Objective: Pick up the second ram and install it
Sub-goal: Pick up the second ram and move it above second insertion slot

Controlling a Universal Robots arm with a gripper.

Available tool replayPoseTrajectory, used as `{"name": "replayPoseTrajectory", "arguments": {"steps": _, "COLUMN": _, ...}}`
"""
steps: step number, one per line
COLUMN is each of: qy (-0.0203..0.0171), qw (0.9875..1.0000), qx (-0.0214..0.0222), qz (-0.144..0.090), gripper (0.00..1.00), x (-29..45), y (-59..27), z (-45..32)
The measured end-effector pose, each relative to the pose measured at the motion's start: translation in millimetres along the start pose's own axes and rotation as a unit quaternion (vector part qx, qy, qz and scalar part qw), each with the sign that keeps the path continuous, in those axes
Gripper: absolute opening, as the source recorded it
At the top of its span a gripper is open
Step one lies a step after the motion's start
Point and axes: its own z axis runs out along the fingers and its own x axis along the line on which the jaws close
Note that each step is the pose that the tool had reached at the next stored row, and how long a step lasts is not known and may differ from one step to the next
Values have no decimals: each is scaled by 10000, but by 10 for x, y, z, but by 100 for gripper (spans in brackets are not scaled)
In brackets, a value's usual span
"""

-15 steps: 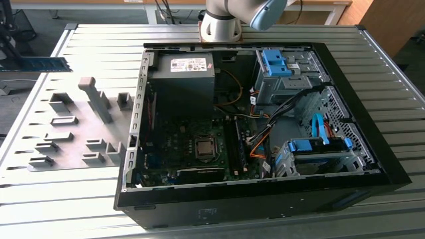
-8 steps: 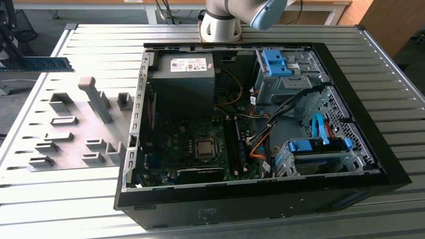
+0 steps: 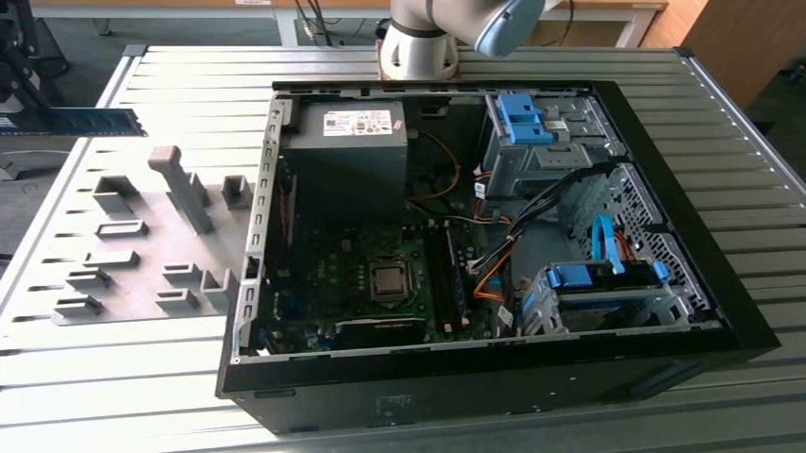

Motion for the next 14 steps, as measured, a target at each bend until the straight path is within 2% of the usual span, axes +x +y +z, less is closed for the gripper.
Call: {"name": "replayPoseTrajectory", "arguments": {"steps": 14, "qy": 0, "qw": 10000, "qx": 0, "qz": 0, "gripper": 14, "x": -4, "y": -77, "z": 1}}
